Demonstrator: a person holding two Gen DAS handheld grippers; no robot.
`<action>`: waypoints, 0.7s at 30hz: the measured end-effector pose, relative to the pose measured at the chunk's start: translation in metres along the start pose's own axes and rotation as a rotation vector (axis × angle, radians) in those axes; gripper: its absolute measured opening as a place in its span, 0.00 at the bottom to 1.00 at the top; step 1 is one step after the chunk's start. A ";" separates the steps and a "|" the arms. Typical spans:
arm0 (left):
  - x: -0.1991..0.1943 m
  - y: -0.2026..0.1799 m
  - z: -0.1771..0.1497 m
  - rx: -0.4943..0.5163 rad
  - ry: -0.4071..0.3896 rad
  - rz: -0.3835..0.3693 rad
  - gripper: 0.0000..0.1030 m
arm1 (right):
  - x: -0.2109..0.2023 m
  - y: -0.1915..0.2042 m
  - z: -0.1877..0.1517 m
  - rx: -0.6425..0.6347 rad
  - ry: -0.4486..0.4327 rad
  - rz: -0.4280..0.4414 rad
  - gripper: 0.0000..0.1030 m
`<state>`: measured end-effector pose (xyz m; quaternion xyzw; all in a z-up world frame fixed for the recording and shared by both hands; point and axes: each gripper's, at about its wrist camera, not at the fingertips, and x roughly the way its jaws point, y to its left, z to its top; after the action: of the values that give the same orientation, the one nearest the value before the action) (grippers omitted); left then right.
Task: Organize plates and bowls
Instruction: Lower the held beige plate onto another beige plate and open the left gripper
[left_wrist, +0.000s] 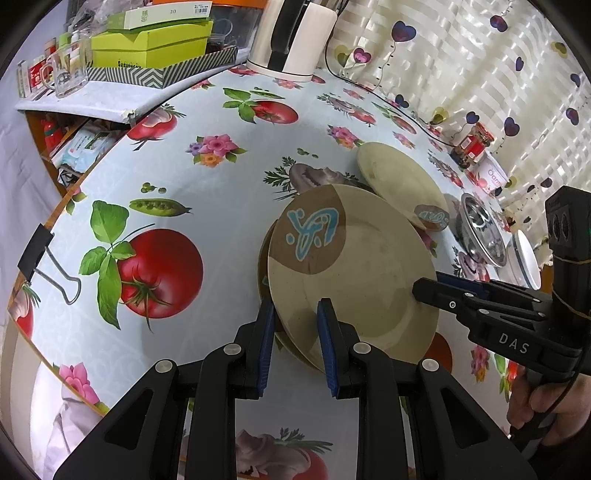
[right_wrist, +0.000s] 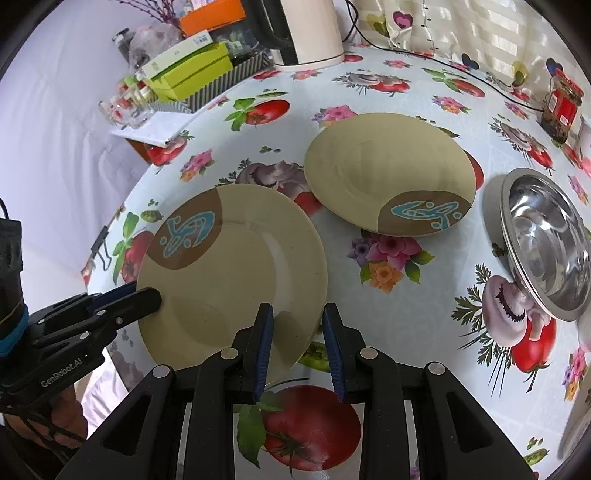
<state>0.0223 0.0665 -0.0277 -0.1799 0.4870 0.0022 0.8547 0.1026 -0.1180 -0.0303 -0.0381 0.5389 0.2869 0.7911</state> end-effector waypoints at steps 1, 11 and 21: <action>0.000 0.000 0.000 0.002 -0.001 0.002 0.24 | 0.000 0.000 0.000 -0.002 0.002 -0.003 0.26; 0.001 0.001 0.000 0.009 -0.004 0.012 0.24 | 0.005 0.004 0.000 -0.026 0.007 -0.019 0.27; -0.008 0.006 0.002 0.010 -0.039 0.020 0.24 | -0.002 0.001 -0.002 -0.016 -0.020 -0.007 0.27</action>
<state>0.0188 0.0740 -0.0213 -0.1708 0.4721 0.0119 0.8648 0.1000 -0.1188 -0.0287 -0.0438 0.5286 0.2888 0.7970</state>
